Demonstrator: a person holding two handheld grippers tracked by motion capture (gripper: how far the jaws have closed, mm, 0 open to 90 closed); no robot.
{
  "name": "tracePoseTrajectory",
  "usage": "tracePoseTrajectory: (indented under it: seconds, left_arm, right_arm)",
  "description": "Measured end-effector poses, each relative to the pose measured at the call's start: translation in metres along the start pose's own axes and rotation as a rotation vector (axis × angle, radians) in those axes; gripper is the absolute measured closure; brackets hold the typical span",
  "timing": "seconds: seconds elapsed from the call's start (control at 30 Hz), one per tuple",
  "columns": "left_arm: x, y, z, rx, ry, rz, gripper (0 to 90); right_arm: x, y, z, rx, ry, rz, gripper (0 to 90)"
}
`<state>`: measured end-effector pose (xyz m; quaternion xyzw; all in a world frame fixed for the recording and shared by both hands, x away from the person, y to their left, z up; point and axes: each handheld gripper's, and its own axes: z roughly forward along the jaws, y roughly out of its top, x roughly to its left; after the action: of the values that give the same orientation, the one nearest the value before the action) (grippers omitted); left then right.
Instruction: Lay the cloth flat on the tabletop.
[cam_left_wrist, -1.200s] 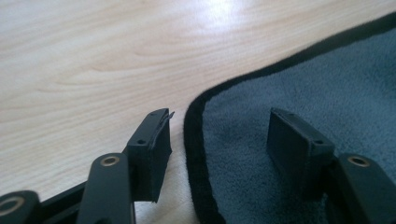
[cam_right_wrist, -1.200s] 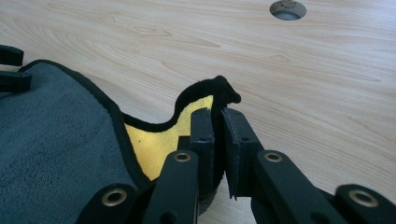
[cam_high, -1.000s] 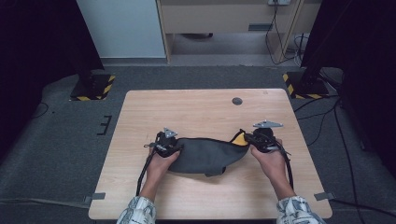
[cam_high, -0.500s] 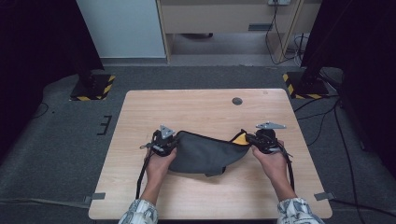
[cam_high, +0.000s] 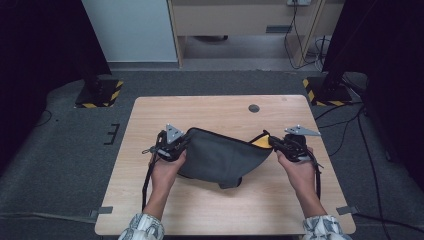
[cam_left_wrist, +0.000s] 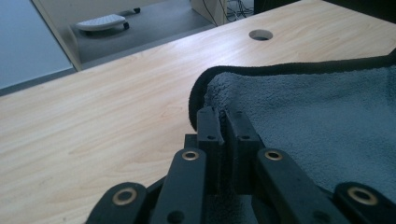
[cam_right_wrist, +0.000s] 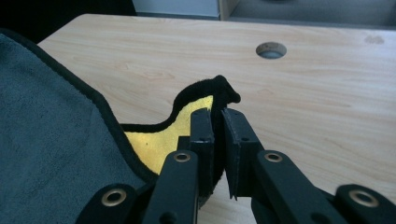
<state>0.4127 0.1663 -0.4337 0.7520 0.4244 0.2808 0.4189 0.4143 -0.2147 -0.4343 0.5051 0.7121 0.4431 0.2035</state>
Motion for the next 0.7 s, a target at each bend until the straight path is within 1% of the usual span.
tracePoseTrajectory:
  seconds: [0.2, 0.33, 0.47, 0.63, 0.7]
  left_arm:
    - [-0.001, 0.010, -0.007, -0.029, -0.004, 0.000, 85.1]
    - [-0.003, 0.016, -0.014, -0.049, -0.006, -0.004, 85.1]
    - [-0.005, 0.024, -0.019, -0.062, -0.004, 0.003, 85.1]
    - [-0.006, 0.032, -0.024, -0.078, -0.001, 0.008, 85.1]
    - [-0.006, 0.034, -0.027, -0.083, -0.003, 0.008, 85.1]
  right_arm:
    - [0.000, 0.010, -0.011, -0.032, -0.005, -0.009, 83.0]
    - [0.000, 0.016, -0.023, -0.058, -0.009, -0.020, 83.1]
    - [0.001, 0.022, -0.031, -0.072, -0.015, -0.026, 83.1]
    - [0.002, 0.029, -0.037, -0.082, -0.026, -0.039, 83.1]
    - [0.002, 0.031, -0.039, -0.086, -0.025, -0.034, 83.1]
